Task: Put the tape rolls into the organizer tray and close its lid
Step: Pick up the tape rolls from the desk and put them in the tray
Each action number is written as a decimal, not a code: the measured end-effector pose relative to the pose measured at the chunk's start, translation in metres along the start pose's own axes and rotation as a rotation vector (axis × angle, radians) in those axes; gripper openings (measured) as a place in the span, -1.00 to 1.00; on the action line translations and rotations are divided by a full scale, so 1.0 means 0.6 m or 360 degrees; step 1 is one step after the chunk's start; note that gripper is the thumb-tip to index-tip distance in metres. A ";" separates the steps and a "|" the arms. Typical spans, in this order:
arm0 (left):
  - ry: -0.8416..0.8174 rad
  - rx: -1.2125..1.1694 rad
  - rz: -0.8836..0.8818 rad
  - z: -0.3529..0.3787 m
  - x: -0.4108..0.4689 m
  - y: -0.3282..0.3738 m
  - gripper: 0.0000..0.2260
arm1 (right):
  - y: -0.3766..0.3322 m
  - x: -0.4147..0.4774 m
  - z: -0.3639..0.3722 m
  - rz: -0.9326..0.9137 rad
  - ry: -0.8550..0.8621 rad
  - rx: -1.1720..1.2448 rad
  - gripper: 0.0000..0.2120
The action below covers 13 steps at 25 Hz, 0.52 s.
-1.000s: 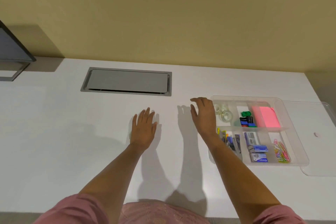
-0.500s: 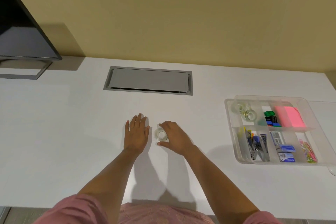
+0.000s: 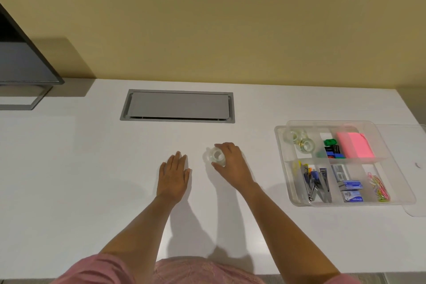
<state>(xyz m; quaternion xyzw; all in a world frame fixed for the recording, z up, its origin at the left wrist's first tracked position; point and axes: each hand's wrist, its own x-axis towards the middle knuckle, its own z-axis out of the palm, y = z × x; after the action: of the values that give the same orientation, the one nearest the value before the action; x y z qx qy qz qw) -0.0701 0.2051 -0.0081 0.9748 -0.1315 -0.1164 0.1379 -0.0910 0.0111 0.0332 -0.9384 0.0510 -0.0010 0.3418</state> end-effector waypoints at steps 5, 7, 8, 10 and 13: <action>-0.0089 0.0005 0.0011 0.012 0.006 0.058 -0.41 | 0.079 0.008 -0.116 0.0175 0.0376 0.0061 -0.51; -0.0114 0.0011 0.0039 0.019 0.010 0.088 -0.52 | 0.121 0.007 -0.166 0.0257 0.0545 0.0036 -0.52; -0.0117 0.0007 0.0053 0.022 0.011 0.105 -0.49 | 0.144 0.004 -0.190 0.0329 0.0607 0.0041 -0.52; -0.0104 -0.0005 0.0081 0.029 0.012 0.134 -0.32 | 0.185 -0.003 -0.223 0.0485 0.0628 0.0048 -0.52; -0.0095 0.0001 0.0096 0.045 0.019 0.176 -0.24 | 0.237 -0.011 -0.250 0.0560 0.0473 -0.0125 -0.52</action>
<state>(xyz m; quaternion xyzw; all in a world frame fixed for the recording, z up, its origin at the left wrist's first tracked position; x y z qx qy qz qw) -0.0900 0.0975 -0.0038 0.9665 -0.1649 -0.1412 0.1371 -0.1168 -0.1925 0.0574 -0.9173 0.2634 -0.0775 0.2885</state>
